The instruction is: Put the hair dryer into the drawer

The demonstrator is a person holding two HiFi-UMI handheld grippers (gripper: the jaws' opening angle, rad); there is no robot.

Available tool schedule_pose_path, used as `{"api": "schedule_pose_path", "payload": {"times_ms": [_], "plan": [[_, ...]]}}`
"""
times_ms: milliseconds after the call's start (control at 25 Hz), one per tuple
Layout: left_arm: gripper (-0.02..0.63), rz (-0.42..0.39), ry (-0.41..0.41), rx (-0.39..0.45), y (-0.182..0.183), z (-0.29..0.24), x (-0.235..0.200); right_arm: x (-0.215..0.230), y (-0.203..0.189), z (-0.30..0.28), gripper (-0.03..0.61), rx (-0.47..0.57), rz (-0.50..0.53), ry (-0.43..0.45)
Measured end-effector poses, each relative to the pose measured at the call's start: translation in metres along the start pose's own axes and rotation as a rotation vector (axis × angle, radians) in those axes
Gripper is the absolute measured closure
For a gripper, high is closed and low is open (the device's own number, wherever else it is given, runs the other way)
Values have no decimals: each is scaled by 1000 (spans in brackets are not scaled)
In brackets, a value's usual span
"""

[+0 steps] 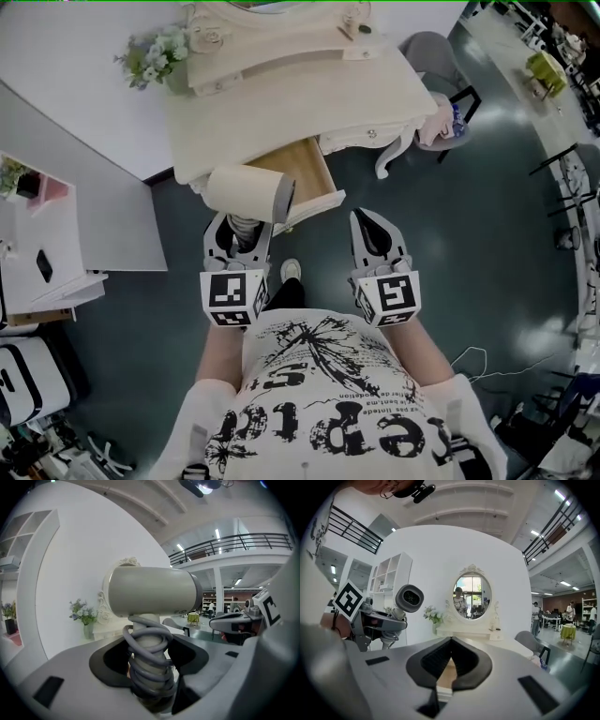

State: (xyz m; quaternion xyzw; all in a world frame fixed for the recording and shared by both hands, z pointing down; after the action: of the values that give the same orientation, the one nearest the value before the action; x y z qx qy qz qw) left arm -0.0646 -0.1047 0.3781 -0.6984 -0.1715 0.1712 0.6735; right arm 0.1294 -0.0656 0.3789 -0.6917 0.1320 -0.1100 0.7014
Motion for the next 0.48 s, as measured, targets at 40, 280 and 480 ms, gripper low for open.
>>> {"api": "schedule_pose_path", "payload": {"times_ms": [40, 280, 480], "plan": [[362, 0, -3, 2, 1, -12, -9, 2, 1, -15, 561, 1, 5, 1], [362, -2, -20, -7, 4, -72, -57, 13, 8, -95, 561, 11, 20, 8], [362, -7, -27, -55, -8, -100, -73, 17, 4, -135, 561, -4, 9, 41]]}}
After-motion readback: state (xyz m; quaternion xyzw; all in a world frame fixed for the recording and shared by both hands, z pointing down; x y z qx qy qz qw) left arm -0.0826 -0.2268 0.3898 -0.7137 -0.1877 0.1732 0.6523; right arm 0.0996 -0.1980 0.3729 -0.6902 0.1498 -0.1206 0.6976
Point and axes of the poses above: the fingertips, and each gripper's own axes: z backward along the fingers, x to its right, y out of its top, the point moved 3 cm from there along z, backward along the fingers, and after that the axes turned 13 degrees about x, right-handed, at the moved point
